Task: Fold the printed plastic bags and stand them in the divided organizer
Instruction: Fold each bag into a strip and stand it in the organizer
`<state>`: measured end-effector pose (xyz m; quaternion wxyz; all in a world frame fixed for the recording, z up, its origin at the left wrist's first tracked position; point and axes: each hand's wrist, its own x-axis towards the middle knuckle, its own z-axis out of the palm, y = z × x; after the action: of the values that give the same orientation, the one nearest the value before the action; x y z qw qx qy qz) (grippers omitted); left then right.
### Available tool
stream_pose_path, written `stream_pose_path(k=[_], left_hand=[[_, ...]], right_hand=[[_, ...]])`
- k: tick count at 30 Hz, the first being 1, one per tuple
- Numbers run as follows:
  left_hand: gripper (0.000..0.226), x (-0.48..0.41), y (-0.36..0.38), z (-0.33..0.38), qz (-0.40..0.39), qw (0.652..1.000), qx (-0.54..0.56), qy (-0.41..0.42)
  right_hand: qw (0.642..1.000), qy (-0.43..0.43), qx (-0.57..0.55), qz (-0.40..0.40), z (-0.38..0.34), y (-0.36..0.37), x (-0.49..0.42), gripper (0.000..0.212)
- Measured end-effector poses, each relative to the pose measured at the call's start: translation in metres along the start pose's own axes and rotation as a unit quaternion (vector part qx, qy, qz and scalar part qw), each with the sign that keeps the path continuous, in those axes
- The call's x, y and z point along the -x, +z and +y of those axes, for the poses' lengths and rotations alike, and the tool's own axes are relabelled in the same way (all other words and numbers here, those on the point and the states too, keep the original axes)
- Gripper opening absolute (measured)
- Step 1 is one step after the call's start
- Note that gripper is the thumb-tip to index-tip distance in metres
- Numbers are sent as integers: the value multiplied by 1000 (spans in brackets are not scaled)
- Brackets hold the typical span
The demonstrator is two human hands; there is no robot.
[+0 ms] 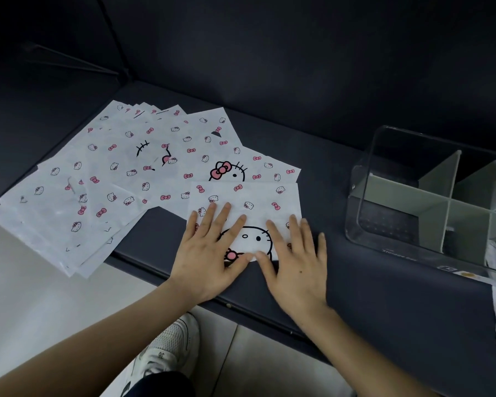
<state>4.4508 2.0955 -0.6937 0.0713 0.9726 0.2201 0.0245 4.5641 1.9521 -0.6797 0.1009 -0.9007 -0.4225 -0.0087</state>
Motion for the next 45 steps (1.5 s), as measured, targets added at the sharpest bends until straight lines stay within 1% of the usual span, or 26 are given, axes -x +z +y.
stream_pose_path(k=[2,5,7,8,9,11,13,14,17,19,21,23,24,26,28,30,32,34,36,37,38,40,42,44,45], left_hand=[[72,0,-1,0,1,1000,6,-1],[73,-1,-2,0,-6,1000,8,-3],[73,-1,-2,1,-10,1000,11,-4],[73,-1,-3,1,-11,1000,12,-5],[73,-1,-3,1,-12,1000,13,-5],[72,-1,-2,1,-12,1000,16,-6],[72,-1,-3,1,-15,1000,23,-7],[72,-1,-3,1,-14,999,28,-6],[71,-1,-3,-2,2,998,61,-4],[69,0,-3,-5,27,993,117,-3],[65,2,-7,-11,55,981,188,6],[64,6,-13,-23,49,968,243,38],[64,9,-17,-29,31,962,263,64],[63,15,-24,-40,-14,950,293,109],[59,17,-32,-47,-53,944,307,112],[47,15,-39,-49,-57,944,321,56],[33,8,-45,-48,-50,931,361,-29],[21,2,-45,-47,-45,919,378,-101],[24,-3,-44,-44,-42,921,358,-146],[29,-4,-43,-41,-38,924,345,-162],[32,-5,-41,-38,-32,925,335,-176],[22,-6,-43,-33,-13,925,328,-191],[21,-7,-46,-28,2,928,318,-193],[12,-9,-48,-27,8,931,312,-190],[11,-10,-48,-26,13,931,311,-190]], right_hand=[[1000,7,4,-1,15,2,6,56],[999,38,-14,23,39,-2,15,53],[997,51,-21,61,46,-6,20,50],[995,43,-26,87,47,-8,21,47],[993,16,-30,113,47,-9,22,44],[985,-86,-37,147,47,-7,20,35],[968,-194,-34,157,50,-5,11,26],[959,-233,-29,158,51,-4,5,22],[939,-305,-18,159,55,-2,-12,11],[938,-312,-29,149,55,1,-16,7],[945,-286,-54,146,52,0,-18,9],[957,-241,-92,130,48,-8,-16,18],[963,-217,-121,108,46,-14,-13,21],[966,-168,-191,44,42,-27,-4,21],[962,-117,-247,-16,40,-36,5,16],[953,-67,-289,-59,41,-36,6,14],[937,-2,-342,-78,43,-37,1,22],[904,67,-413,-86,43,-40,-6,16],[857,119,-490,-102,44,-42,-11,6],[840,138,-513,-110,45,-42,-12,7],[832,152,-522,-110,45,-41,-14,7],[837,177,-511,-79,43,-40,-19,5],[850,201,-486,-43,41,-35,-26,12],[867,211,-450,-33,41,-31,-32,12],[877,212,-430,-32,41,-29,-34,12]])
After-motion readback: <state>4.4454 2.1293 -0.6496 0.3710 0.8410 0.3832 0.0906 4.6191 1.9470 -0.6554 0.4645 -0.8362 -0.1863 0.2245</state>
